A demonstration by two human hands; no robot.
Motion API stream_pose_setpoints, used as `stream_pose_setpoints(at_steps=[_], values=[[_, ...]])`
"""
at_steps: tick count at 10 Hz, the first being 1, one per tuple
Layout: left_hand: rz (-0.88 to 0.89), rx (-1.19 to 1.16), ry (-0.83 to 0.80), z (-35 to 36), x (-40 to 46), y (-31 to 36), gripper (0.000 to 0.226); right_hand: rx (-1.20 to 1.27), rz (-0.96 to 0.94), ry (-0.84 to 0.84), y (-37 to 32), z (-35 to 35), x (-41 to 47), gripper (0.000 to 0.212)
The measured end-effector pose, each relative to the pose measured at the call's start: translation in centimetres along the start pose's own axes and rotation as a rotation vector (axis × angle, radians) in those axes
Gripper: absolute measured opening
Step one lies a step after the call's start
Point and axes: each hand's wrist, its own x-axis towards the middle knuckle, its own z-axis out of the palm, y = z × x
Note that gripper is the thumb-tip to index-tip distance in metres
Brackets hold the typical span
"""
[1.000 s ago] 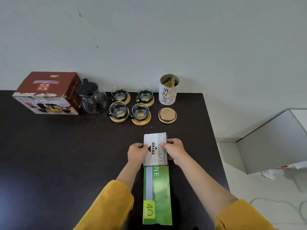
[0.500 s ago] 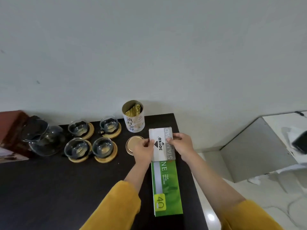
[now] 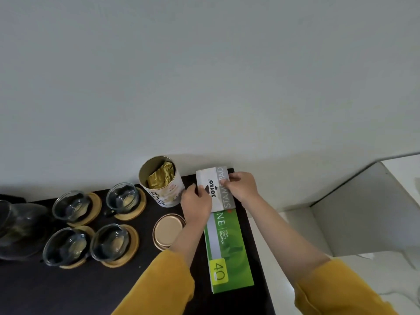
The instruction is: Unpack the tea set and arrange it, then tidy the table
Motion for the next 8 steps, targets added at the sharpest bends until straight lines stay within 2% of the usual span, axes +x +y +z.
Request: stream_pose_setpoints(at_steps=[1,2,3,5,6,7,8], values=[[0.021,0.001,0.013,0.0,0.1,0.3,0.022,-0.003,0.014,0.004,-0.1,0.4,0.8,0.023],[0.018,-0.009,0.024,0.2,0.2,0.0,0.035,-0.025,0.03,0.024,-0.1,0.6,1.2,0.024],[0.084,-0.026,0.026,0.3,-0.1,-0.3,0.022,-0.042,0.03,0.069,0.0,0.9,1.1,0.024],[0.051,-0.062,-0.096,-0.6,-1.0,0.6,0.023,-0.059,0.004,0.178,-1.1,1.5,-0.8,0.028],[-0.028,-0.062,-0.184,-1.4,-1.5,1.2,0.043,-0.058,-0.032,0.199,-1.6,1.5,-2.1,0.03],[-0.009,-0.103,-0.224,-3.1,-2.7,1.4,0.034,0.001,-0.037,0.202,-2.4,0.9,-4.1,0.037],[0.014,-0.122,-0.187,-4.8,-4.8,2.2,0.038,0.093,-0.037,0.217,-3.0,0.3,-6.3,0.045]])
